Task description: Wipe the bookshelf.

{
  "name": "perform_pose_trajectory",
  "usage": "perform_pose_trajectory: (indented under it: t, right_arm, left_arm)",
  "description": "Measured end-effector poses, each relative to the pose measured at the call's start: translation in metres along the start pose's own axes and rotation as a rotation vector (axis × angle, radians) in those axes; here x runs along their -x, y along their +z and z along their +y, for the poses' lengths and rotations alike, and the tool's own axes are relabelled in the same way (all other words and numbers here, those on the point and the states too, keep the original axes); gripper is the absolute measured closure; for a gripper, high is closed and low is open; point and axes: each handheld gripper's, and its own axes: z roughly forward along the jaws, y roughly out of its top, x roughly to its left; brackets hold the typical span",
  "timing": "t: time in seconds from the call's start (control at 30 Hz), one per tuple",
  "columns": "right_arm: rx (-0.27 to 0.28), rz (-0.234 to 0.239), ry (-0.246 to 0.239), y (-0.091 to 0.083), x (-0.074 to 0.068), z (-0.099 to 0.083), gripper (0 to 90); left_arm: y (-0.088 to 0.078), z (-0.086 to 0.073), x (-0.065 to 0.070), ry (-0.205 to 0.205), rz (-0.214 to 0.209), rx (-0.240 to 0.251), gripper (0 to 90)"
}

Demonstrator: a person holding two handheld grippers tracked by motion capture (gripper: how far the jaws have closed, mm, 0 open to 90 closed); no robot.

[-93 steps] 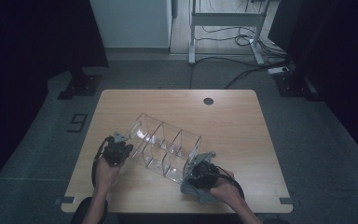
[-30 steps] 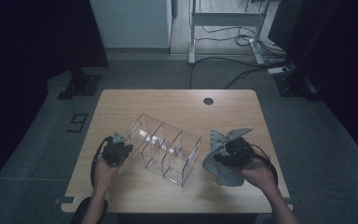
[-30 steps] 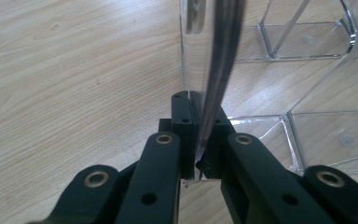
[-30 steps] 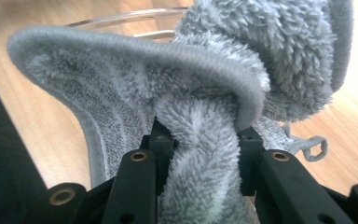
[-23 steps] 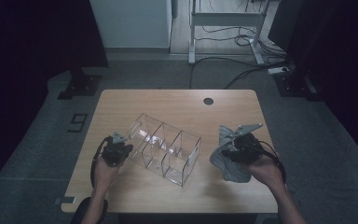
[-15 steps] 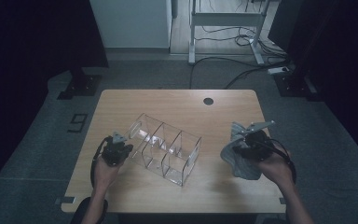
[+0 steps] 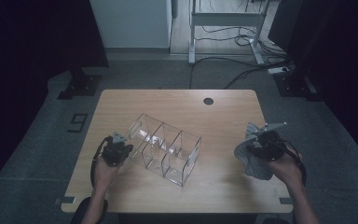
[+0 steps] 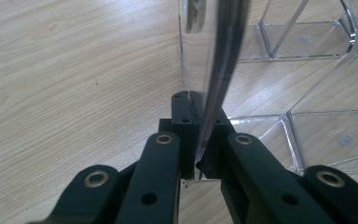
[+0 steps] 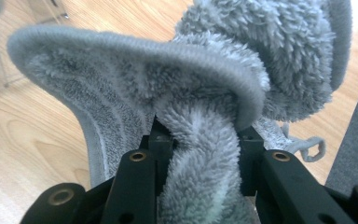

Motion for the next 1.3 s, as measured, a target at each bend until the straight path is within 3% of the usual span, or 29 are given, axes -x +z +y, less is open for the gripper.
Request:
perform_pose_trajectory:
  t: [0.47,0.73,0.93,1.13,1.3]
  right_arm:
    - [-0.072,0.032,0.052,0.065,0.01,-0.034,64.1]
    - [-0.092,0.047,0.058,0.085,0.009,-0.045,55.4]
    - [-0.076,0.077,0.044,0.078,0.009,-0.043,42.5]
    - [-0.021,0.081,0.016,0.054,0.006,-0.03,37.2]
    - [0.046,0.114,-0.017,0.039,-0.003,-0.017,36.5]
  left_arm:
    - [0.0,0.0,0.0,0.003,-0.002,-0.004,86.5]
    - [0.001,0.0,0.0,0.008,0.002,-0.005,86.2]
    - [-0.002,0.001,0.0,0.009,0.039,0.014,77.0]
    - [-0.017,0.001,-0.001,-0.016,0.028,0.065,64.8]
    - [-0.031,0.001,0.0,-0.025,0.019,0.08,64.5]
